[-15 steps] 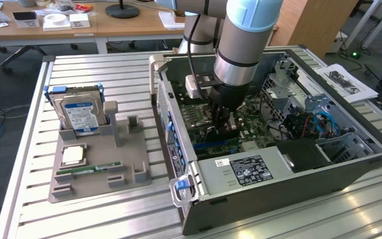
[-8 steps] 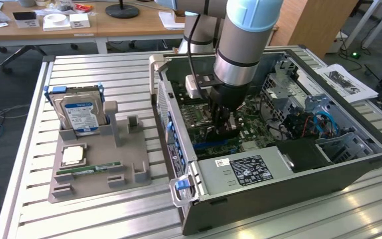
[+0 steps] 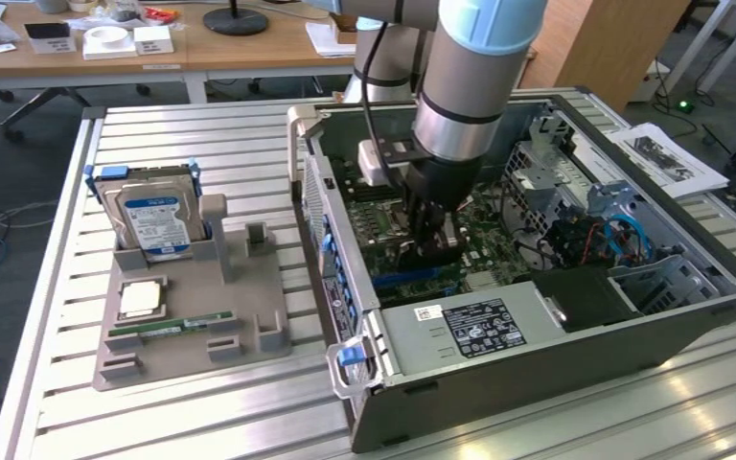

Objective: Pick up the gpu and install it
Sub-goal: 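Insert the gpu into the slot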

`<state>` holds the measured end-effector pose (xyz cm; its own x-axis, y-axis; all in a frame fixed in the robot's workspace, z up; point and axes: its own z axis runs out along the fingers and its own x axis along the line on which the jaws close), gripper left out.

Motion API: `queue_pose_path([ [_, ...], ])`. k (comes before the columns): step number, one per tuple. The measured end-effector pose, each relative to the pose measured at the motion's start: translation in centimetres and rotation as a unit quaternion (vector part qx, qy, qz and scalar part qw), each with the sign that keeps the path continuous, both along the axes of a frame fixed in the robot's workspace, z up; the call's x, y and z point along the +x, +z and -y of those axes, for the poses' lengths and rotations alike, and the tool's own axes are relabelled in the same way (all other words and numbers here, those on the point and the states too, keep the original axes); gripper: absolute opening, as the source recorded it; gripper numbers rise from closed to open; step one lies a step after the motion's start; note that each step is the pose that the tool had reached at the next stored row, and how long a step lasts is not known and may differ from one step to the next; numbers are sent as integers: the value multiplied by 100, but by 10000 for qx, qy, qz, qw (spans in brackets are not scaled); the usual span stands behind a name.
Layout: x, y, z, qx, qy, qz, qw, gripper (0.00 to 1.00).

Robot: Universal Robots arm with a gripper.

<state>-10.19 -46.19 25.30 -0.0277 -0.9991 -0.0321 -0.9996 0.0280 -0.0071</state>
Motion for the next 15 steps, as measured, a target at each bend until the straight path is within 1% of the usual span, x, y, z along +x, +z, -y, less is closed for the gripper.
queue_pose_path([
  [5,0,-1,7,0,-9,0,10000,27],
  [15,1,-2,7,0,-152,0,9999,27],
])
